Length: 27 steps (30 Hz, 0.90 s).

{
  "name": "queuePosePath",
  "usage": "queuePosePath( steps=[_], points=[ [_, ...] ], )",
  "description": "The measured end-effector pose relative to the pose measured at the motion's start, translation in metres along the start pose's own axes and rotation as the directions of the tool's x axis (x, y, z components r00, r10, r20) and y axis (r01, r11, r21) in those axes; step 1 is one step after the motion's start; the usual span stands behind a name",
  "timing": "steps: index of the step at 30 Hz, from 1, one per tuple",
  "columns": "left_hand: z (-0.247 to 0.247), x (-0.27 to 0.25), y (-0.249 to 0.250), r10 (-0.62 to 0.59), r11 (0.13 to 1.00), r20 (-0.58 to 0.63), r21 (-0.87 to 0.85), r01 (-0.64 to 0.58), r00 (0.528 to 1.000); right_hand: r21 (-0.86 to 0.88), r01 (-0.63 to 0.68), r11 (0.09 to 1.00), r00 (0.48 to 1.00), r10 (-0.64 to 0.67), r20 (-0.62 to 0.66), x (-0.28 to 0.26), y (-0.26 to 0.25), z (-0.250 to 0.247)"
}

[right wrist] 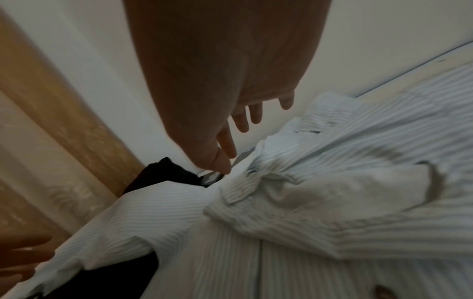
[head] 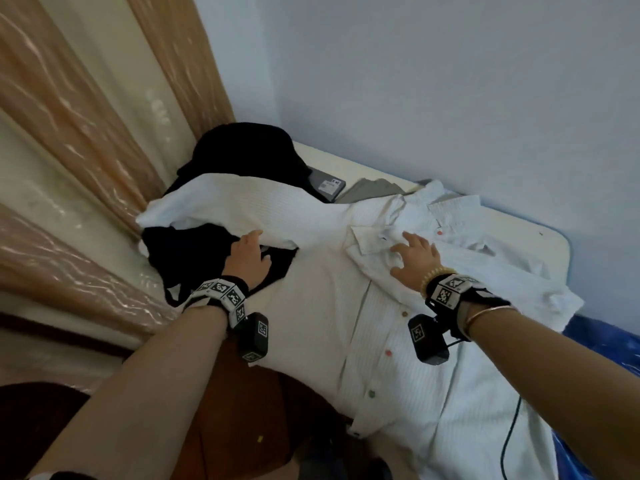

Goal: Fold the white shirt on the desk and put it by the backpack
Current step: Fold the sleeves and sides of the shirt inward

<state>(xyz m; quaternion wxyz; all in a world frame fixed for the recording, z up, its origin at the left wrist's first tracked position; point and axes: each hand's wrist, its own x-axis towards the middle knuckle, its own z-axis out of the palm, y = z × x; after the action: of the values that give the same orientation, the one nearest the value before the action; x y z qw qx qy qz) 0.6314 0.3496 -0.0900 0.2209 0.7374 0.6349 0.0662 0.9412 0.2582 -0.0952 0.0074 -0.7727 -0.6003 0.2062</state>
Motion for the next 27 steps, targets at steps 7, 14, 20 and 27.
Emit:
queuePosePath(
  steps=[7, 14, 20, 27],
  points=[
    [-0.054, 0.027, -0.066, -0.113, 0.99, -0.015, -0.086, 0.112, 0.993, 0.024, 0.086, 0.996, 0.996, -0.086, -0.012, 0.035, -0.089, 0.001],
    [-0.087, 0.075, -0.135, -0.235, 0.968, 0.056, -0.075, 0.239, 0.97, 0.031, 0.119, 0.992, 0.992, -0.12, 0.03, 0.077, -0.16, 0.018],
    [-0.102, 0.107, -0.173, -0.266, 0.954, 0.105, -0.113, 0.277, 0.958, 0.061, 0.112, 0.992, 0.993, -0.114, 0.038, 0.115, -0.196, 0.032],
    [-0.097, 0.139, -0.196, -0.252, 0.956, 0.128, -0.121, 0.268, 0.959, 0.089, 0.111, 0.99, 0.992, -0.115, 0.042, 0.135, -0.208, 0.034]
  ],
)
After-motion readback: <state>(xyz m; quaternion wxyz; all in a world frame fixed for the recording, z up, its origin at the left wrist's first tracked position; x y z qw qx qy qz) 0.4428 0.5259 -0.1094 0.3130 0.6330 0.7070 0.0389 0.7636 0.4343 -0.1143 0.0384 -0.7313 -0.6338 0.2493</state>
